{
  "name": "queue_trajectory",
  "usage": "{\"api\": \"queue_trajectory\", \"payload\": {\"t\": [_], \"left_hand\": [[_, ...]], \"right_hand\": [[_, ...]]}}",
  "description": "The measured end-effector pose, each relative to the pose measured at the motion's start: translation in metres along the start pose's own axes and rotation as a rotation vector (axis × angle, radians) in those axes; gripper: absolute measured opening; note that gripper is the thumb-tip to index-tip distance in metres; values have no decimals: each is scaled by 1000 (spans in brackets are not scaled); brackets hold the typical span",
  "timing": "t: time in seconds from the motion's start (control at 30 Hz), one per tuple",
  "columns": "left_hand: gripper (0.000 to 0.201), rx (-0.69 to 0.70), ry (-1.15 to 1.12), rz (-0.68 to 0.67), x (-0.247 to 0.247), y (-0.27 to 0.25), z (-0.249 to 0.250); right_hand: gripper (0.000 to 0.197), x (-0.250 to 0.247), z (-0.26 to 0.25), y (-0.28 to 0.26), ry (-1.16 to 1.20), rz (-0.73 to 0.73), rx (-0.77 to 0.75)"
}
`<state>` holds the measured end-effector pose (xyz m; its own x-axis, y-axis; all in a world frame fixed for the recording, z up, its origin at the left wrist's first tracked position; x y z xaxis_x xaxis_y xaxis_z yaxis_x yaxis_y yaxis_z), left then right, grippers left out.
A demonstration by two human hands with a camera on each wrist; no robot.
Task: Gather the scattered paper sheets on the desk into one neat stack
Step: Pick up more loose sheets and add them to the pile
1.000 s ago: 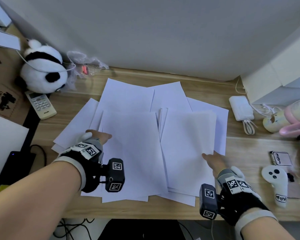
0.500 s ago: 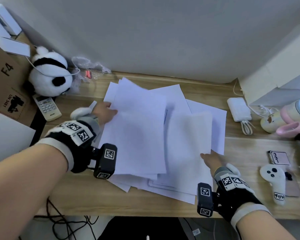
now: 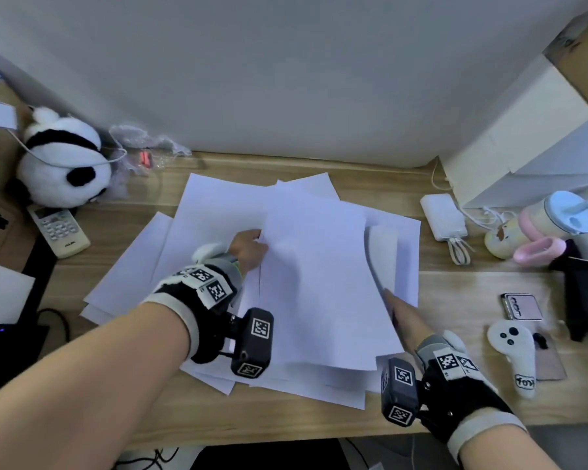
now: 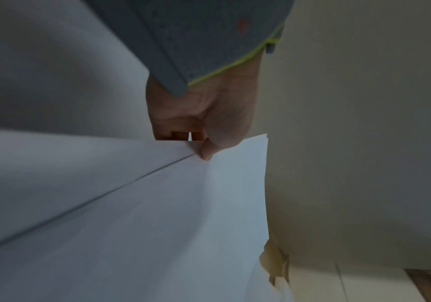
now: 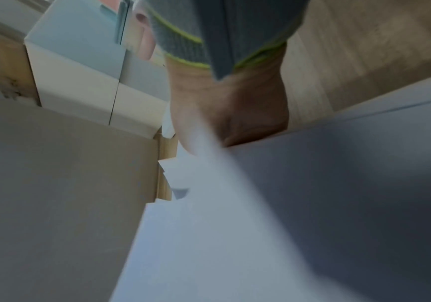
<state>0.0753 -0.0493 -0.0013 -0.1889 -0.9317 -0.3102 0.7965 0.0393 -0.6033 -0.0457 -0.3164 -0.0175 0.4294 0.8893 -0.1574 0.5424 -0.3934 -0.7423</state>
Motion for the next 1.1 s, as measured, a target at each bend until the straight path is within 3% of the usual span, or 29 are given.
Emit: {"api": "queue_trajectory", "payload": {"t": [0.07, 0.17, 0.27, 0.33, 0.4, 0.5, 0.6, 0.63, 0.7, 0.77, 0.83, 0.93, 1.07, 1.1], "left_hand": [[33, -90, 24, -59, 17, 8, -16], [31, -139, 138, -133, 38, 15, -30], [45, -167, 60, -230, 48, 13, -36], [45, -194, -10, -222, 45, 14, -37], [41, -191, -77, -116, 27, 21, -37], [37, -197, -63, 146, -25, 37, -49], [45, -409, 264, 418, -76, 46, -70], [49, -461, 280, 473, -87, 43, -73], [62, -485, 216, 514, -101, 42, -83], [87, -495, 180, 475, -112, 43, -93], [94, -519, 189, 416, -114, 41, -98], [78, -517, 250, 362, -110, 39, -99], [20, -394, 309, 276, -101, 36, -90], [18, -355, 271, 273, -101, 34, -84]], "right_hand": [[51, -2, 7, 15, 33, -79, -15], [68, 3, 8, 19, -11, -171, -1], [36, 3, 14, 27, -205, -144, -21], [44, 3, 19, 33, -304, -90, -37], [51, 4, 21, 38, -356, -41, -63], [57, 5, 22, 43, -382, 9, -66], [57, 4, 23, 52, -366, 28, -61], [56, 5, 23, 54, -360, 40, -62], [54, 4, 22, 56, -388, 78, -103], [50, 4, 21, 56, -429, 121, -132], [46, 4, 21, 56, -448, 143, -145], [49, 6, 19, 55, -469, 162, -143], [51, 7, 16, 52, -461, 165, -101], [50, 7, 15, 52, -467, 166, -95]]}}
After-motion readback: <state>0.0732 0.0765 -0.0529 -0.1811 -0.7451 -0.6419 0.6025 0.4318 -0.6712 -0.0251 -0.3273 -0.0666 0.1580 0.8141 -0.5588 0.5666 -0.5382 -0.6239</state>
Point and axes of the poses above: each hand's wrist, its own y-axis towards the middle knuckle, its own x-axis out of the palm, z = x × y, the point moved 3 cm from there along y, towards the middle knuckle, and after that the axes turned 6 degrees about -x, right-handed, at the moved point
